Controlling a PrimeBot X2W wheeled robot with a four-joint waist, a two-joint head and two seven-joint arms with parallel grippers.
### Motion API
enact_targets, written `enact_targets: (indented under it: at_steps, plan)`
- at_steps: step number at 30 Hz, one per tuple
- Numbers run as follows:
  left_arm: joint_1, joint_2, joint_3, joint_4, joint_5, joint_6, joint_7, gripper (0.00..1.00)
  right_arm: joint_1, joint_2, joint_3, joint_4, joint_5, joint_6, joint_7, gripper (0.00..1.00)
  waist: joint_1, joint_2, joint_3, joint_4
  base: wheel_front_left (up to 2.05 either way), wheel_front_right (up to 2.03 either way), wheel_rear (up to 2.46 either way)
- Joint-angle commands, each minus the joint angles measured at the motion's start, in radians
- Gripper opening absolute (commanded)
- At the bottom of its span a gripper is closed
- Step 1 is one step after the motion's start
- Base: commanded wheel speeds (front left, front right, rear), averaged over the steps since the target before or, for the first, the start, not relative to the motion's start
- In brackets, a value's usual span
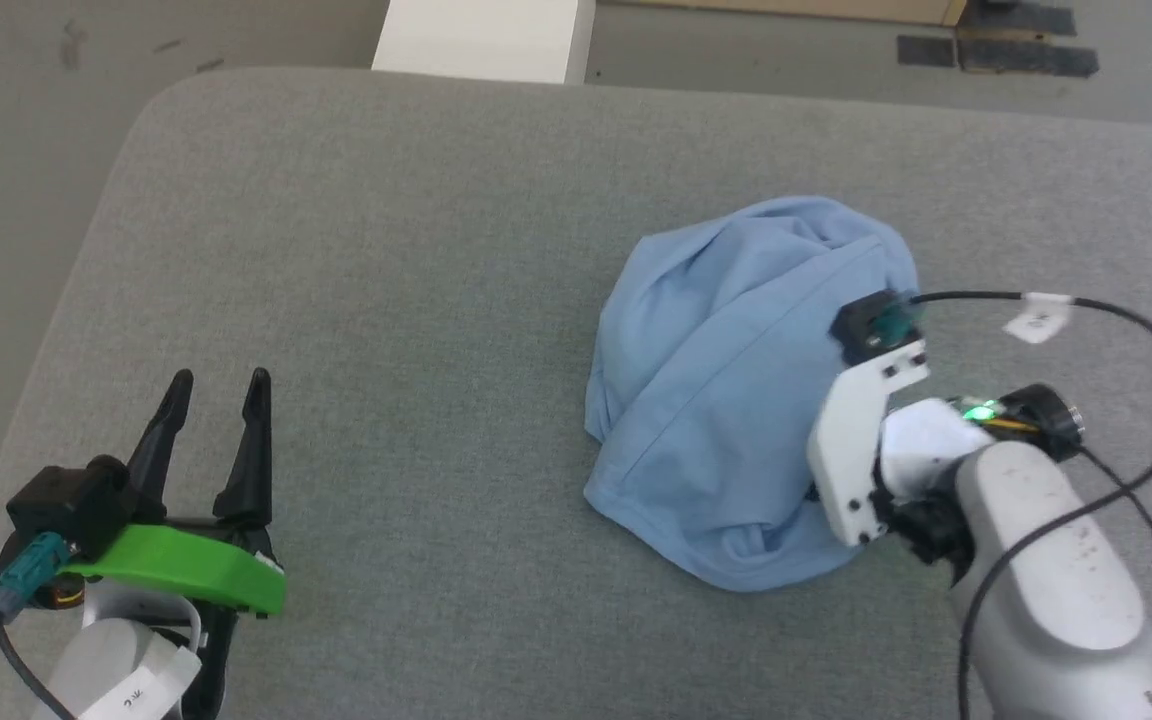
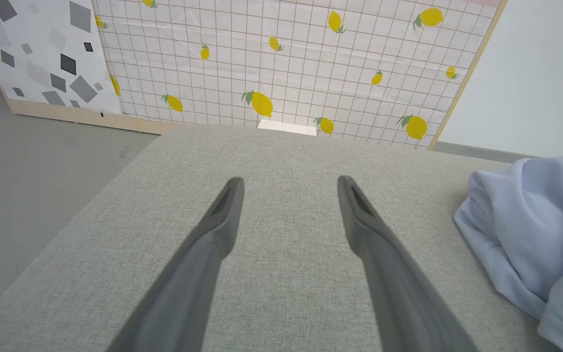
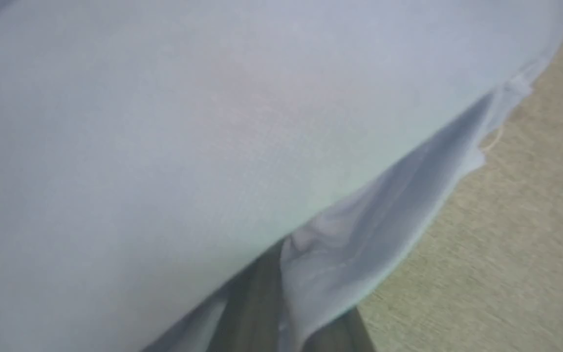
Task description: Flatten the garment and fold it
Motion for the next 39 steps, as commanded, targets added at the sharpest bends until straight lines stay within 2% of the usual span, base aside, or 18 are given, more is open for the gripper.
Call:
enact_targets:
  at_steps: [1, 8, 15, 19, 24, 25, 26, 30, 35, 39]
  plan:
    - [0.005, -0.008, 0.006, 0.003, 0.004, -0.006, -0.004, 1.00, -0.001, -0.010, -0.025, -0.014, 0.006, -0.001, -0.028, 0.00, -0.0001, 0.0044, -0.033, -0.020, 0.00, 0.00, 0.00]
    - [0.034, -0.026, 0.014, 0.004, 0.012, -0.009, -0.004, 1.00, 0.039, -0.018, -0.215, -0.163, -0.004, -0.001, -0.124, 0.00, -0.0001, 0.0044, -0.096, -0.059, 0.00, 0.00, 0.00]
    - [0.054, -0.039, 0.008, 0.003, 0.015, -0.010, -0.004, 1.00, 0.292, 0.020, -0.452, -0.299, -0.020, -0.001, -0.082, 0.00, -0.0001, 0.0044, -0.129, -0.092, 0.00, 0.00, 0.00]
    - [0.059, -0.043, 0.001, 0.007, 0.012, -0.011, -0.004, 1.00, 0.445, 0.043, -0.505, -0.296, 0.010, -0.001, -0.061, 0.00, -0.0001, 0.0044, -0.135, -0.102, 0.00, 0.00, 0.00]
    - [0.066, -0.041, -0.002, 0.015, 0.006, -0.011, -0.004, 1.00, 0.519, 0.046, -0.499, -0.237, 0.086, -0.001, -0.095, 0.00, -0.0001, 0.0044, -0.143, -0.116, 0.00, 0.00, 0.00]
    - [0.068, -0.040, -0.001, 0.016, 0.005, -0.010, -0.004, 1.00, 0.518, 0.046, -0.493, -0.232, 0.097, -0.001, -0.121, 0.31, -0.0001, 0.0044, -0.145, -0.120, 0.00, 0.00, 0.00]
    - [0.070, -0.039, -0.001, 0.017, 0.004, -0.010, -0.004, 1.00, 0.515, 0.046, -0.491, -0.228, 0.103, -0.001, -0.140, 1.00, -0.0001, 0.0044, -0.147, -0.122, 0.00, 0.00, 0.00]
    - [0.079, -0.037, 0.000, 0.020, 0.001, -0.006, -0.003, 1.00, 0.487, 0.046, -0.502, -0.262, 0.120, -0.001, -0.246, 1.00, -0.0001, 0.0044, -0.162, -0.132, 0.00, 0.00, 0.00]
    - [0.092, -0.039, -0.001, 0.018, -0.002, 0.003, -0.003, 1.00, 0.450, 0.046, -0.531, -0.378, 0.108, -0.001, -0.454, 1.00, -0.0001, 0.0044, -0.183, -0.141, 0.00, 0.00, 0.00]
    - [0.102, -0.043, -0.005, 0.009, -0.003, 0.012, -0.001, 1.00, 0.450, 0.046, -0.508, -0.435, 0.076, -0.001, -0.591, 1.00, -0.0001, 0.0044, -0.191, -0.145, 0.00, 0.00, 0.00]
